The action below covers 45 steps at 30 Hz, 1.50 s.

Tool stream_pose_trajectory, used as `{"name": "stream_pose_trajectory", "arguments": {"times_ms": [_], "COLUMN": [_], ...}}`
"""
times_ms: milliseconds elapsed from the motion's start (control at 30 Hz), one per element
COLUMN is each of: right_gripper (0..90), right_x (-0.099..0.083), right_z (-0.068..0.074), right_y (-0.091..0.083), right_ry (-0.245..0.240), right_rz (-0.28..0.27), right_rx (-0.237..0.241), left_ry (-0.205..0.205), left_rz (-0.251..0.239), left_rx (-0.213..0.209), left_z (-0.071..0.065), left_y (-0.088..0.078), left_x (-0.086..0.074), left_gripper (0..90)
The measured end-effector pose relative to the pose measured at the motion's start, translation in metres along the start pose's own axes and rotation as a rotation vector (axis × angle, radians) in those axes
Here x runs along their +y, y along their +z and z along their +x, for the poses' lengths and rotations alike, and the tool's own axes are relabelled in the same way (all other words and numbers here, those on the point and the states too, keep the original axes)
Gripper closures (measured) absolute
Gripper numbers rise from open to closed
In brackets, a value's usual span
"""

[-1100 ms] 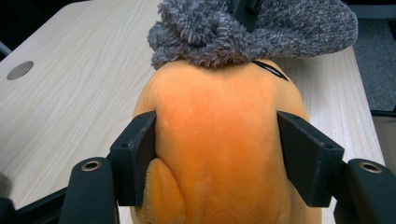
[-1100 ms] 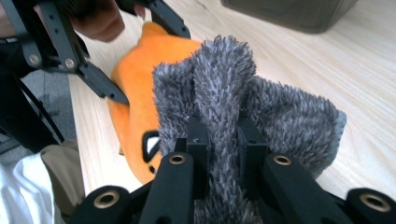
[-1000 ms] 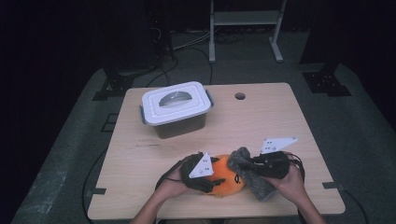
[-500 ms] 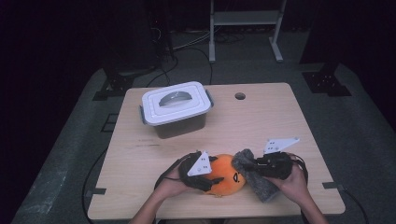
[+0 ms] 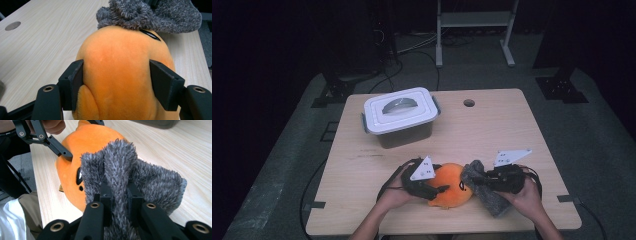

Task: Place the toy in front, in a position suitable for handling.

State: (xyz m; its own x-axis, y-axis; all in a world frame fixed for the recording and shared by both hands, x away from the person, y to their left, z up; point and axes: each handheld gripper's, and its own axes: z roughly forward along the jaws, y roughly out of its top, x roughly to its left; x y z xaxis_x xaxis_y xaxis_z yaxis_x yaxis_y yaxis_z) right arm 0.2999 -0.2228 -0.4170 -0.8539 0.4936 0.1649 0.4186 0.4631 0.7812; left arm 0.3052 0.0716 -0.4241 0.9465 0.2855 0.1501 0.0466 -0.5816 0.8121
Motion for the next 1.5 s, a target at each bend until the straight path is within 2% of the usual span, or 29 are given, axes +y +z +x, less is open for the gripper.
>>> {"name": "stream_pose_trajectory", "arguments": {"times_ms": [67,200,300,433,567,600,700,767,833,900,1000,1067,1100,1167,1233,1333,1433,1500], "right_gripper": [78.4,78.4,78.4,78.4,78.4,78.3,78.3,78.3,78.3,78.4,78.4,78.3,78.3,78.3,78.4,78.3,78.3,78.3], "right_x": [0.002,0.014,0.019,0.016,0.011,0.009,0.005,0.003,0.004,0.008,0.016,0.021,0.022,0.020,0.018,0.016,0.013,0.014], "right_z": [0.003,0.016,0.023,0.019,0.011,0.008,0.001,-0.001,-0.001,0.004,0.015,0.022,0.025,0.025,0.022,0.018,0.014,0.017], "right_y": [-0.002,0.000,0.009,0.012,0.008,0.007,0.003,0.003,0.001,-0.003,-0.005,0.000,0.005,0.011,0.011,0.008,0.006,0.004], "right_ry": [-0.004,-0.040,-0.080,-0.067,-0.040,-0.031,-0.010,-0.002,0.000,-0.018,-0.049,-0.081,-0.095,-0.103,-0.096,-0.085,-0.070,-0.073], "right_rz": [-0.014,-0.065,-0.032,-0.024,-0.026,-0.029,-0.026,-0.022,-0.027,-0.046,-0.097,-0.088,-0.065,-0.045,-0.046,-0.052,-0.051,-0.055], "right_rx": [0.000,0.044,0.037,0.031,0.012,0.011,-0.005,-0.016,-0.020,-0.026,0.014,0.022,0.013,0.005,0.008,-0.004,-0.007,-0.015], "left_ry": [-0.005,-0.003,-0.004,-0.008,0.012,0.009,0.002,-0.012,-0.021,-0.040,-0.070,-0.098,-0.103,-0.099,-0.099,-0.073,-0.058,-0.063], "left_rz": [-0.002,-0.004,-0.001,-0.005,-0.021,-0.019,-0.013,-0.022,-0.016,-0.012,-0.007,-0.003,-0.004,0.005,-0.012,-0.021,-0.018,-0.020], "left_rx": [0.003,0.008,0.010,-0.002,0.001,0.004,0.002,0.005,0.009,0.011,0.018,0.020,0.021,0.010,-0.010,-0.036,-0.022,-0.006], "left_z": [0.001,0.000,-0.001,0.001,0.002,0.003,0.004,0.004,0.004,0.005,0.007,0.009,0.010,0.011,0.012,0.011,0.010,0.011], "left_y": [0.001,0.003,0.003,-0.004,-0.015,-0.016,-0.013,-0.010,-0.008,-0.007,-0.003,-0.001,0.000,-0.002,-0.007,-0.011,-0.010,-0.008], "left_x": [0.000,0.002,0.004,0.009,0.013,0.012,0.008,0.007,0.007,0.009,0.011,0.014,0.015,0.015,0.016,0.015,0.013,0.013], "left_gripper": [31.8,31.0,28.7,19.4,15.3,15.8,25.1,32.7,35.5,36.3,37.4,37.3,36.8,33.7,28.3,28.0,38.7,42.3]}}
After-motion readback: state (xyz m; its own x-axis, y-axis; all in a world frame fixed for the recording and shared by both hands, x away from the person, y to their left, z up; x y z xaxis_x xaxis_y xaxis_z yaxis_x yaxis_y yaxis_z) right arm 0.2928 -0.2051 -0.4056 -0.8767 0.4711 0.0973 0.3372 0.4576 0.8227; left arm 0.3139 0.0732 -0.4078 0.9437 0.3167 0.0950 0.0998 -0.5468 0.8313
